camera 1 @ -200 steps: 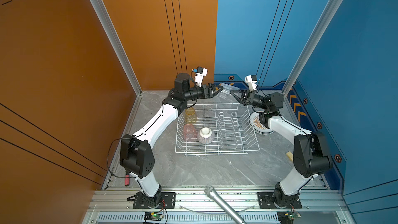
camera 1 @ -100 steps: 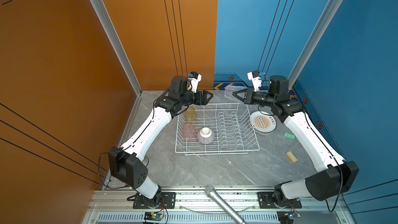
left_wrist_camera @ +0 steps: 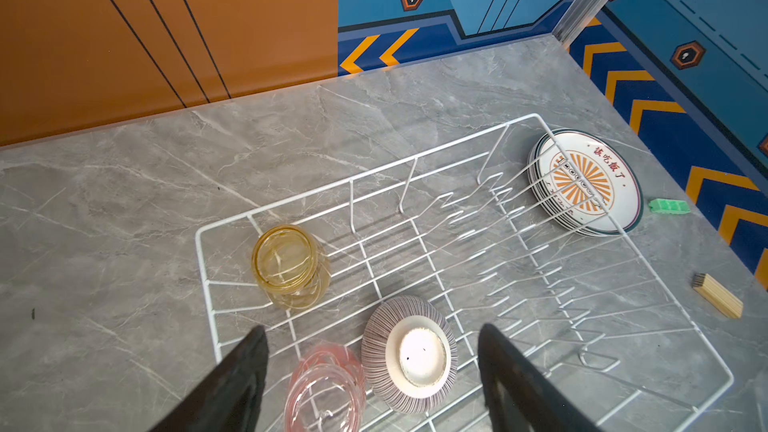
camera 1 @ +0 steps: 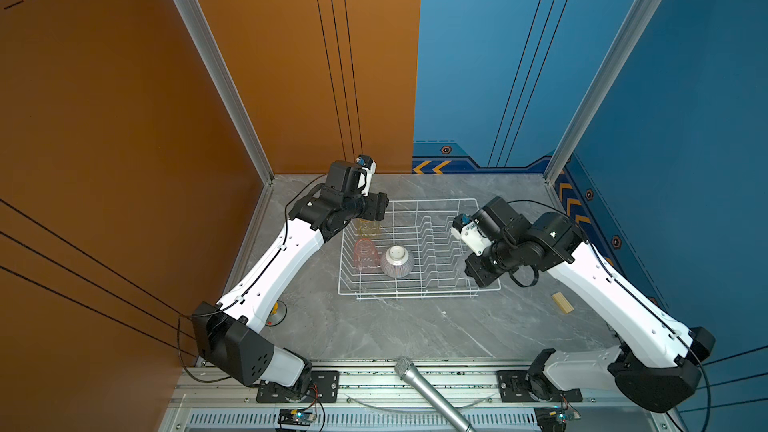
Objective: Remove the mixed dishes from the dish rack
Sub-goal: 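Open the left gripper while the right gripper carries the cup toward the table, then lower the clear cup upside down onto the table with the right gripper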
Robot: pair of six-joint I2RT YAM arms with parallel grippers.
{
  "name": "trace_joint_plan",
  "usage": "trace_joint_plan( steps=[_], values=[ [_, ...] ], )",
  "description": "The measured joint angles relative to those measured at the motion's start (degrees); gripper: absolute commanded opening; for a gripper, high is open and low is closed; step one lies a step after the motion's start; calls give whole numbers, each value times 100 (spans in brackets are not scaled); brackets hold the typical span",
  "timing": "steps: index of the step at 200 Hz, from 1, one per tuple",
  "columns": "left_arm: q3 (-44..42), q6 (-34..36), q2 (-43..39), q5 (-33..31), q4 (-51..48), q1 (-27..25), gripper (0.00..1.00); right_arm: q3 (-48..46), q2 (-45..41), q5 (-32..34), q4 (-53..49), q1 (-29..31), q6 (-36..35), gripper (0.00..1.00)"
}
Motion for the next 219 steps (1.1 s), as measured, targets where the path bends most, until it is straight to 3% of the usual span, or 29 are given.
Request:
trace_joint_plan(
  steps=[26,80,139,219],
  values=[
    [0,0,-2,-15,-35,57,80,-586,-177,-59,-267,568,302,0],
    [0,-2,-2,-11,-46,79,81,-2031,-400,-280,177,1010,984,0],
    [-50,-4,55,79,-17,76,83,-2632,-289,-35,1049,1049,1515,0],
    [-446,66,63,168,170,22,83,-3130,50,98,1777,892,1670,0]
  ],
)
